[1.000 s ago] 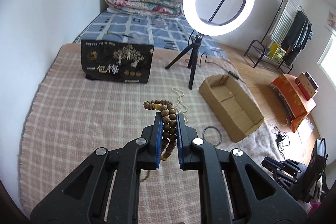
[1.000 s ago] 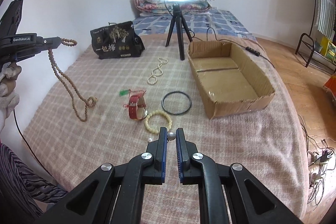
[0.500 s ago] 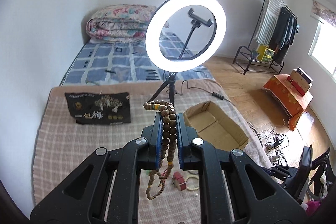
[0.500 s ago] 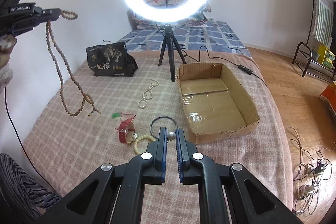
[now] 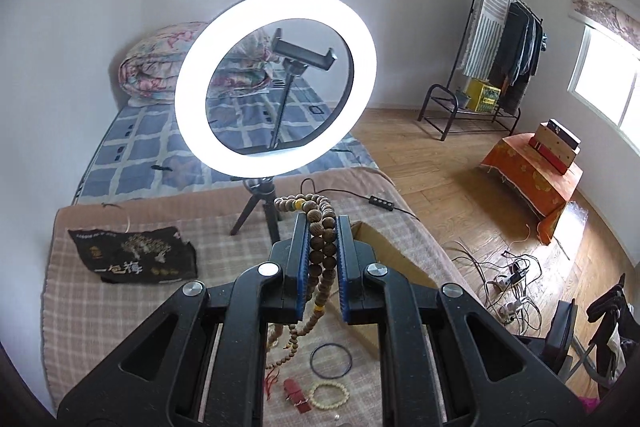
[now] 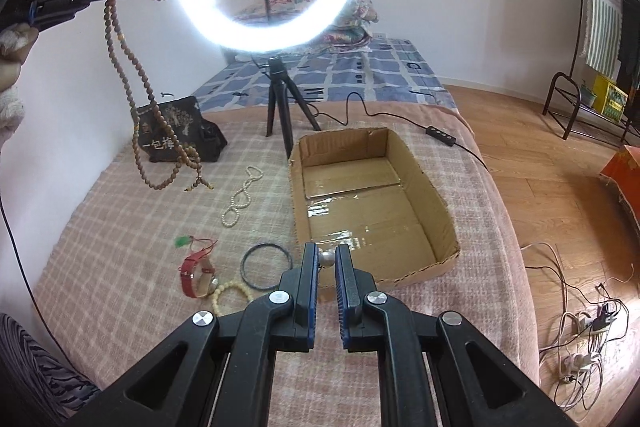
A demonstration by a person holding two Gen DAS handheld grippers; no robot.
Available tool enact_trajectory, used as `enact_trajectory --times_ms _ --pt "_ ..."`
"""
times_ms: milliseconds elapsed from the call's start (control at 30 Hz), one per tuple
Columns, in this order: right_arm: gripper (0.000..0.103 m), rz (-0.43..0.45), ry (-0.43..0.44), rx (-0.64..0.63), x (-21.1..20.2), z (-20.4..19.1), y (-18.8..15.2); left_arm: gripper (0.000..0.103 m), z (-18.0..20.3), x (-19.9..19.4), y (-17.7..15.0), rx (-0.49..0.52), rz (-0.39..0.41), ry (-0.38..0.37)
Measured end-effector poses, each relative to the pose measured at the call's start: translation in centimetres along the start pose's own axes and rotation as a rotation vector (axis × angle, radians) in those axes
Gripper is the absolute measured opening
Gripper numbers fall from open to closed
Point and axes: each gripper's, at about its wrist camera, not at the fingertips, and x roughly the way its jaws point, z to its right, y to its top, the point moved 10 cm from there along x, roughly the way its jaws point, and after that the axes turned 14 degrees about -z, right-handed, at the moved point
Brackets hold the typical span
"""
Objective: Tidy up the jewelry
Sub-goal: 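Carry the necklace and pearl over the cardboard box with both tools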
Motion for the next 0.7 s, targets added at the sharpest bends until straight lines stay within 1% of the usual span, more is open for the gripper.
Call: enact_trajectory --times_ms 333,500,700 --pt "0.006 -0.019 -0.015 0.035 2.2 3.4 1.7 0.010 3.4 4.8 3.9 0.026 0.007 -0.027" --pt "0.006 -0.031 -0.023 0.046 3.5 4.7 2.2 0.010 4.6 7.3 4.7 0.040 0.000 -0.031" --pt "0.006 -0.050 -0.030 0.065 5.3 6.2 2.7 0.010 5.6 11.0 5.0 0.045 -0.026 -0.033"
